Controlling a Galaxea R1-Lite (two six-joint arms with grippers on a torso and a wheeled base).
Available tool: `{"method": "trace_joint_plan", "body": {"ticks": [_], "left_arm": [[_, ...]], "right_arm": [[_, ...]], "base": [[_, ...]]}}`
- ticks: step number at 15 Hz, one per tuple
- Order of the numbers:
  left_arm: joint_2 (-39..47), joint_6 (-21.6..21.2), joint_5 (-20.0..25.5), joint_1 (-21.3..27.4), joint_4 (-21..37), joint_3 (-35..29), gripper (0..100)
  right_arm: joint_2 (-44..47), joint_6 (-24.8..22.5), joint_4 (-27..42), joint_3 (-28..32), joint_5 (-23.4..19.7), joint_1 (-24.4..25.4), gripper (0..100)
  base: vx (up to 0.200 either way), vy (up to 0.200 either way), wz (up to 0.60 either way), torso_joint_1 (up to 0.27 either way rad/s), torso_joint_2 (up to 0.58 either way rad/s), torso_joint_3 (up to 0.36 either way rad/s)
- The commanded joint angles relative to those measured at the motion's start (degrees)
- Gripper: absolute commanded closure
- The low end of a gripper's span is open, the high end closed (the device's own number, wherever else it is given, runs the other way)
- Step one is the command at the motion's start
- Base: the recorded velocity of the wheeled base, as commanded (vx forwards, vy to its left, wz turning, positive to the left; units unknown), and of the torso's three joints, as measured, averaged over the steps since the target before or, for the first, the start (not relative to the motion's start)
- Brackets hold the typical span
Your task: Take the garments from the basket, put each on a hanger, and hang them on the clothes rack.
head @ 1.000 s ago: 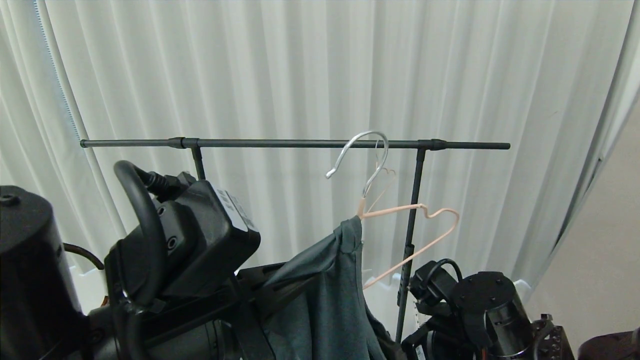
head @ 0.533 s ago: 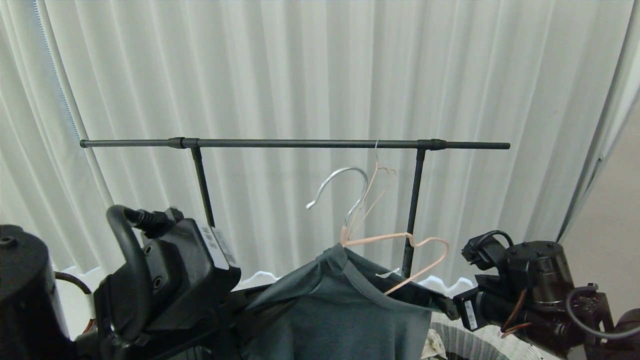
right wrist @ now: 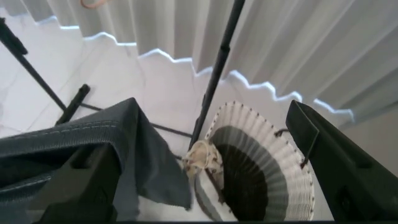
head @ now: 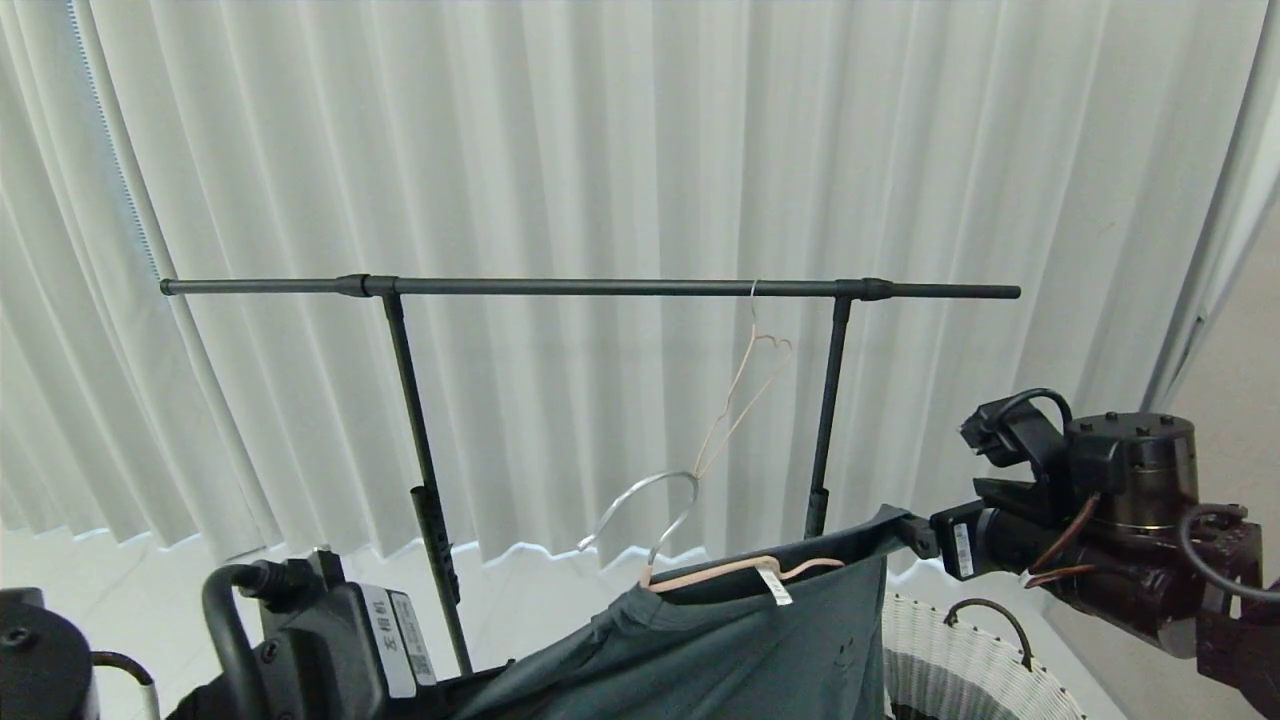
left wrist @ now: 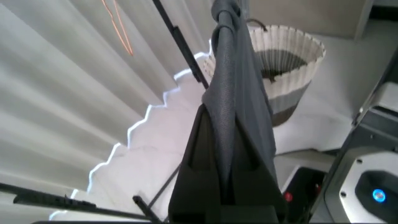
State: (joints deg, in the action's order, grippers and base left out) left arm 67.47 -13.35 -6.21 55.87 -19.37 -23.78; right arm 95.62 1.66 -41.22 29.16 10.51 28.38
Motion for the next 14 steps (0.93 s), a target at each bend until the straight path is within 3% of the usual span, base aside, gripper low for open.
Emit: {"method": "trace_joint_plan", "body": {"ticks": [1, 4, 7, 9, 14], "left_arm": [[2.84, 0.17, -0.21, -1.03, 0.03, 1.55, 100], [6.88, 0.43, -0.30, -5.51, -0.14, 0.40, 100], [8.02, 0.60, -0.04, -6.12, -3.30, -1.88, 100], [7.94, 0.60, -0.04, -6.12, -5.06, -1.88, 100], [7.94, 0.60, -0.04, -6.39, -7.88, -1.88, 100]], "right_arm": [[-3.34, -1.48, 0.87, 0.55, -1.28, 0.01, 0], [-8.52, -2.36, 5.44, 0.46, -3.30, 0.54, 0], [-12.13, -2.36, 9.40, -0.07, -4.62, 4.23, 0], [-13.18, -2.27, 9.93, -1.12, -5.50, 9.06, 0], [-21.09, -2.36, 21.27, -1.30, -14.81, 23.92, 0]], "base": [[0.000, 0.000, 0.00, 0.000, 0.00, 0.000], [0.000, 0.000, 0.00, 0.000, 0.00, 0.000], [0.000, 0.000, 0.00, 0.000, 0.00, 0.000], [0.000, 0.000, 0.00, 0.000, 0.00, 0.000], [0.000, 0.000, 0.00, 0.000, 0.00, 0.000]]}}
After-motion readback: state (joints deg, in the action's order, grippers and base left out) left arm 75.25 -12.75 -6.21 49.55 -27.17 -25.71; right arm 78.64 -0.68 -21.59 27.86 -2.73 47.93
